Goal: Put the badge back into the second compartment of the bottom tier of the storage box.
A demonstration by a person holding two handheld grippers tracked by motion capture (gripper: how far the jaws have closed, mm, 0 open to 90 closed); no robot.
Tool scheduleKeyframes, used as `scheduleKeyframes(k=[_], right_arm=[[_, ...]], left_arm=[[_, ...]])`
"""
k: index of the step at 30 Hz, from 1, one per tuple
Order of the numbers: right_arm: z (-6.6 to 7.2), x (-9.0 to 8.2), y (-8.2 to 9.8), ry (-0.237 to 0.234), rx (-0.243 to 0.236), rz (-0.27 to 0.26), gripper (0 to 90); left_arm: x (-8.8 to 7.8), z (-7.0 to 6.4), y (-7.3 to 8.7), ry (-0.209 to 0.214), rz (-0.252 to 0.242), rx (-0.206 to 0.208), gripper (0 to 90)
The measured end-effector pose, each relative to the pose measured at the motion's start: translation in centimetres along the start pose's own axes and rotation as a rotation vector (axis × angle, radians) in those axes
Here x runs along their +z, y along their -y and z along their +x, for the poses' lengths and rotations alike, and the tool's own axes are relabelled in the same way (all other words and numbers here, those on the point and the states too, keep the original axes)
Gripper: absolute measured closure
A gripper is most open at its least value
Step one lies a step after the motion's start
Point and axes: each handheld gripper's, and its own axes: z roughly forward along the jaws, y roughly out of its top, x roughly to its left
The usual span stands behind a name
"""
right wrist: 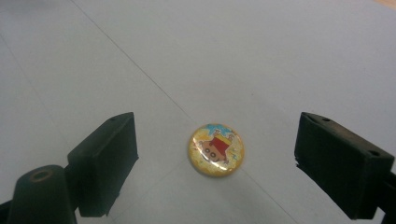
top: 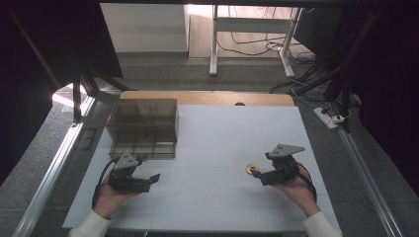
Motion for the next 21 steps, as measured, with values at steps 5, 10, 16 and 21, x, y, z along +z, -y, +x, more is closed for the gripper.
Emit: scheduleKeyframes(k=[5,10,16,21], right_arm=[[-0.2,0.3,-0.6,-0.003,-0.001,0.016,13.5],[-0.5,0.8,-1.7,-0.013,0.007,0.032,14.2],[-0.6,1.5,-3.0,-0.022,0.003,0.043,14.4],[-0.4,2.1,-3.1,-0.026,-0.004,0.085,14.5]], left_arm=[[0.1,0.0,0.0,0.000,0.003,0.001,11.6],[0.1,0.0,0.0,0.002,0.004,0.001,11.6],[0.0,0.1,0.0,0.003,0.001,-0.001,11.6],[0.1,0.0,0.1,0.006,0.006,0.002,11.6]])
